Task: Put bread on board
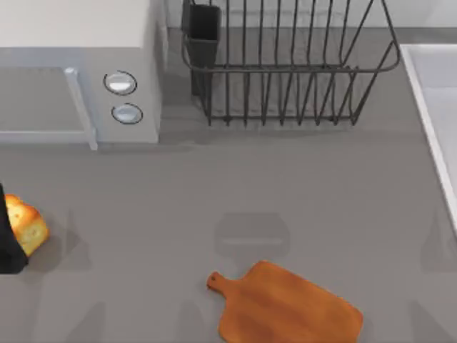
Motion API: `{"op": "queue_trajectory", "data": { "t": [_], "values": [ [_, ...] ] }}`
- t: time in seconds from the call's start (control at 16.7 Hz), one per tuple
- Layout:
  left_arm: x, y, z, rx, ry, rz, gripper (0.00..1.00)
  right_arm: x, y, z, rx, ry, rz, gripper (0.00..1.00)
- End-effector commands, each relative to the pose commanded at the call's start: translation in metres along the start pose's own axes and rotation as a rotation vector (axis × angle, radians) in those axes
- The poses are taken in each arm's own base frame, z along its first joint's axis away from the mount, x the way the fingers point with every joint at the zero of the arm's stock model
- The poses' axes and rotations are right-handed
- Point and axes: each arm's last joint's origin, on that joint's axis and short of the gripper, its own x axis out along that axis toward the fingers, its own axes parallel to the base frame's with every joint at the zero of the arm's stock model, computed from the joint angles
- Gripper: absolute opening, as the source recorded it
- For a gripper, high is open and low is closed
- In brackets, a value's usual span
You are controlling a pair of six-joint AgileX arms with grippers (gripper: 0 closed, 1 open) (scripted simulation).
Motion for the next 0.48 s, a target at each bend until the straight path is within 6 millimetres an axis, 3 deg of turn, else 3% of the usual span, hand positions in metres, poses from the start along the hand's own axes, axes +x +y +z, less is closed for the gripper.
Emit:
{"op": "queue_trajectory", "data": {
  "t": [0.24, 0.48],
  "values": [
    [0.000, 0.000, 0.005, 0.015, 0.027, 0.001, 1.00, 0.000, 0.000, 0.000, 0.000, 0.000, 0.000, 1.00],
    [0.007, 0.001, 0.030, 0.096, 0.192, -0.006, 1.00, 0.000, 0.000, 0.000, 0.000, 0.000, 0.000, 1.00]
  ]
}}
